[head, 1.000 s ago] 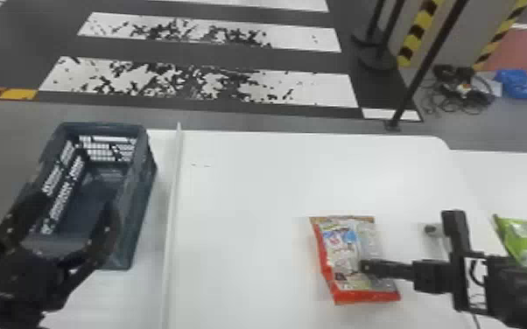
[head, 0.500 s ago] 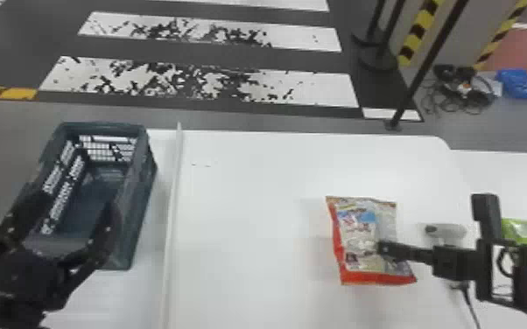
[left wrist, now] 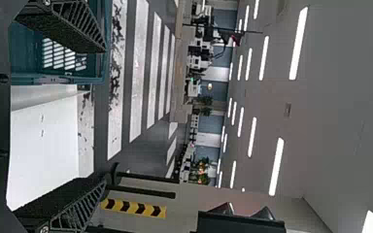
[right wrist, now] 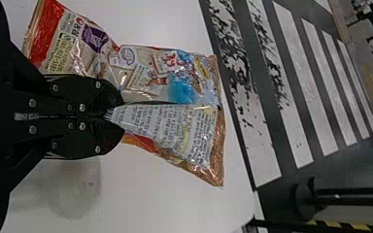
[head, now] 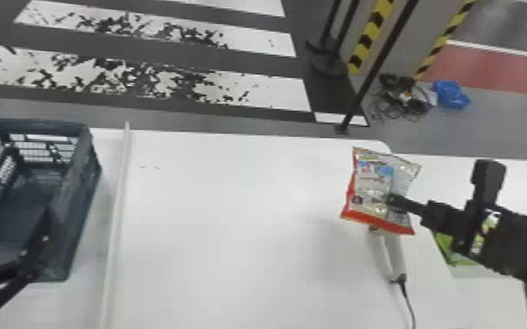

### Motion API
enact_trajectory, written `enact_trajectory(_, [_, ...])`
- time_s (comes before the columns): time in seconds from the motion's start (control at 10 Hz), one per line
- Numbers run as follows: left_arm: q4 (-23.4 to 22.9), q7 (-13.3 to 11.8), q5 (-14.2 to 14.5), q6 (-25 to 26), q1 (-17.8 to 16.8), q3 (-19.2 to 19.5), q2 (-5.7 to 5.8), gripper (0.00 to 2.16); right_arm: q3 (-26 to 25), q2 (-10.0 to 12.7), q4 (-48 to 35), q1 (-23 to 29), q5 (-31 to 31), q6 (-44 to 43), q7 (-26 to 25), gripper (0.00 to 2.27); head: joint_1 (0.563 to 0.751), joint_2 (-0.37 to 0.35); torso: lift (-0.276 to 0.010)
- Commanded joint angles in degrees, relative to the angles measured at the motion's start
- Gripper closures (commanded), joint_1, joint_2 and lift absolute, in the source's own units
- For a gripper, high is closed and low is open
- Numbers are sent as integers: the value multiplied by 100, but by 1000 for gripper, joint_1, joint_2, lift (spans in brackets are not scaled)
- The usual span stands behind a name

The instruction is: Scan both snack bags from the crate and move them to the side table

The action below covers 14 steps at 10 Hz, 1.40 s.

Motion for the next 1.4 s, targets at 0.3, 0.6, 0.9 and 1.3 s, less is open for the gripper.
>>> enact_trajectory(0.3, [-19, 8, -57, 141, -9, -8, 10, 36, -353, -496, 1790, -724, -209, -1142, -1201, 2128, 695, -350, -29])
enact_trajectory(0.6, [-151, 8, -22, 141, 105, 18, 63, 36, -213, -848, 3275, -1277, 55, -2530, -1675, 2128, 695, -350, -29])
enact_trajectory(0.9, [-151, -36, -4, 18, 193, 27, 80, 36, 42, -1032, 4690, -1972, 283, -3480, -2423, 2118, 695, -350, -29])
enact_trajectory(1.3, [-134, -44, 49, -175, 202, 9, 80, 36, 262, -1067, 4989, -2051, 380, -3726, -2976, 275, 695, -350, -29])
